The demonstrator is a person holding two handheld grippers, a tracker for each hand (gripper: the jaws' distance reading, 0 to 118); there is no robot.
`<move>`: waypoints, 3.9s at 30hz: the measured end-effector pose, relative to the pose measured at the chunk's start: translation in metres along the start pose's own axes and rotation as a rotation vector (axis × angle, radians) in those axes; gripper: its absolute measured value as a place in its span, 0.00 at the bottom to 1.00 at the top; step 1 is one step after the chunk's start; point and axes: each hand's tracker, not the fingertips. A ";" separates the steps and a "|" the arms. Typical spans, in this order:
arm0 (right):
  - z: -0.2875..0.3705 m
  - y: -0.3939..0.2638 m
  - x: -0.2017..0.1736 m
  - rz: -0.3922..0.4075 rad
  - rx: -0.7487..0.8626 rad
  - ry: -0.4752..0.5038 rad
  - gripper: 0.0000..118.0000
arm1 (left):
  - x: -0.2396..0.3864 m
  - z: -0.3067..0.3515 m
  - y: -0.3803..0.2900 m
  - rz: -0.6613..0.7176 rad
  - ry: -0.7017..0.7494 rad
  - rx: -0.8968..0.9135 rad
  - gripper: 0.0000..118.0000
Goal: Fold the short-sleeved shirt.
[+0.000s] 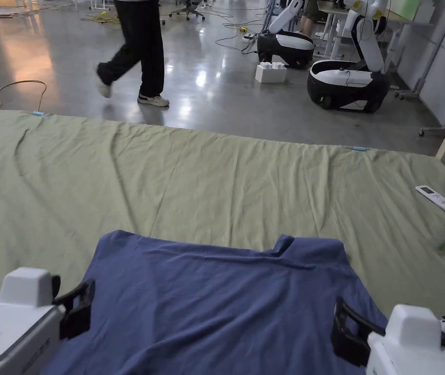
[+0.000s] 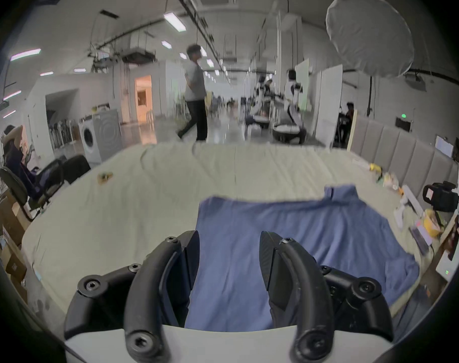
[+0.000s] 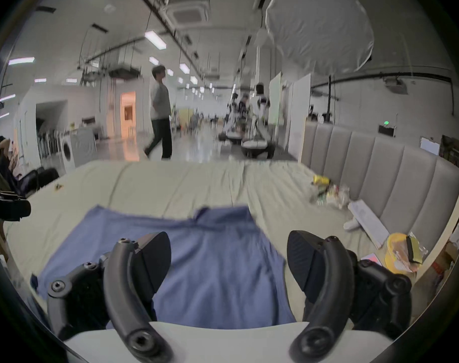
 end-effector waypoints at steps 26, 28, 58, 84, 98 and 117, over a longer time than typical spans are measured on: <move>-0.004 0.018 -0.023 0.014 0.169 0.030 0.01 | -0.008 0.006 -0.023 0.004 0.022 -0.076 0.01; -0.005 0.012 -0.023 0.014 0.149 0.035 0.01 | -0.021 0.010 -0.034 0.040 0.010 -0.204 0.01; 0.012 -0.050 0.052 -0.062 -0.356 -0.028 0.48 | -0.050 -0.007 -0.118 0.055 0.076 -0.675 0.07; 0.016 -0.132 0.060 0.017 -0.764 0.031 0.08 | -0.056 0.006 -0.122 0.109 0.057 -0.597 0.06; 0.012 -0.075 0.056 -0.001 -0.620 0.050 0.08 | -0.065 0.005 -0.084 0.141 0.021 -0.422 0.06; -0.156 -0.051 0.048 0.016 -0.508 0.047 0.08 | -0.048 -0.140 -0.020 0.094 0.052 -0.442 0.06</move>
